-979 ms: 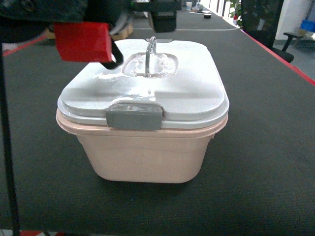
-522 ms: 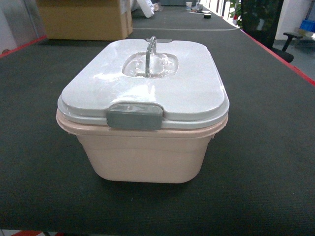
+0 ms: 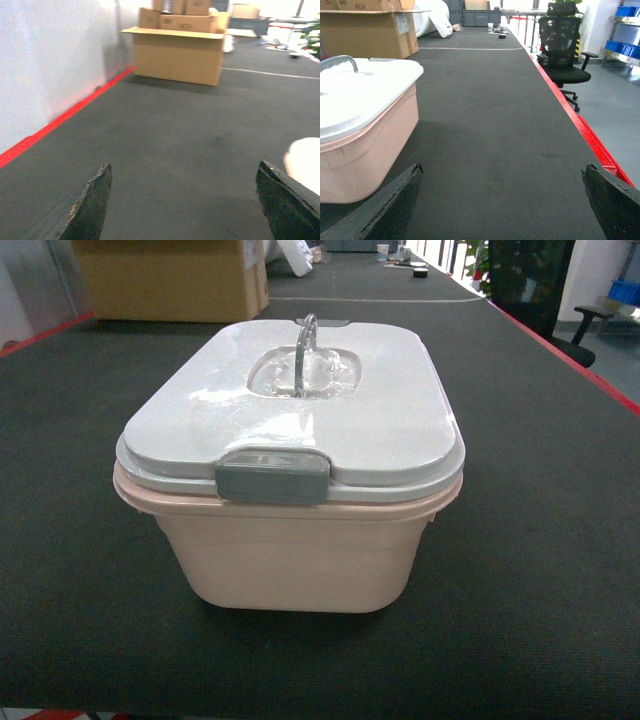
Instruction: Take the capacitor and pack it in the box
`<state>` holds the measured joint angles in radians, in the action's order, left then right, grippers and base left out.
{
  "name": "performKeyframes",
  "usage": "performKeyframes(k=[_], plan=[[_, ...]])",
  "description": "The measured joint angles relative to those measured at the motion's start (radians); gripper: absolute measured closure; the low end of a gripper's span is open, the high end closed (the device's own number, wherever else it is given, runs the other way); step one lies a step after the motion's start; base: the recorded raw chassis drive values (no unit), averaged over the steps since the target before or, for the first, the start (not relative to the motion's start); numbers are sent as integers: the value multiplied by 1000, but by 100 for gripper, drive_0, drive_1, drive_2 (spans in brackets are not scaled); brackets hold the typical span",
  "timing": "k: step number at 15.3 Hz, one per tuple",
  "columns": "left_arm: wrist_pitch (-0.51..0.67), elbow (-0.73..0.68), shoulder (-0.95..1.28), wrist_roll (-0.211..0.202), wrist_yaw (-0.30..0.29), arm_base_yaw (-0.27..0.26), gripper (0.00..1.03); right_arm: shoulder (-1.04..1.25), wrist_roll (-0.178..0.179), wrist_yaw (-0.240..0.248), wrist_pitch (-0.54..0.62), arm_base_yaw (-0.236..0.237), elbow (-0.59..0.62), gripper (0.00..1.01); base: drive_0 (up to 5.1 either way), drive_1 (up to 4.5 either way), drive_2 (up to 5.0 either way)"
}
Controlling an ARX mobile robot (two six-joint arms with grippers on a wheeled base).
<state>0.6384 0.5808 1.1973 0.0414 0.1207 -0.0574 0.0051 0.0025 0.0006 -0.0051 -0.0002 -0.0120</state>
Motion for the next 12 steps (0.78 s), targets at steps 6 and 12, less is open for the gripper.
performKeyframes(k=[6,12], plan=[[67,-343,-249,-26,-118,56,101,0,0,0,0,0,0,3,0,0,0],[-26,-488,-484,-27,-120,58,101,0,0,0,0,0,0,3,0,0,0]])
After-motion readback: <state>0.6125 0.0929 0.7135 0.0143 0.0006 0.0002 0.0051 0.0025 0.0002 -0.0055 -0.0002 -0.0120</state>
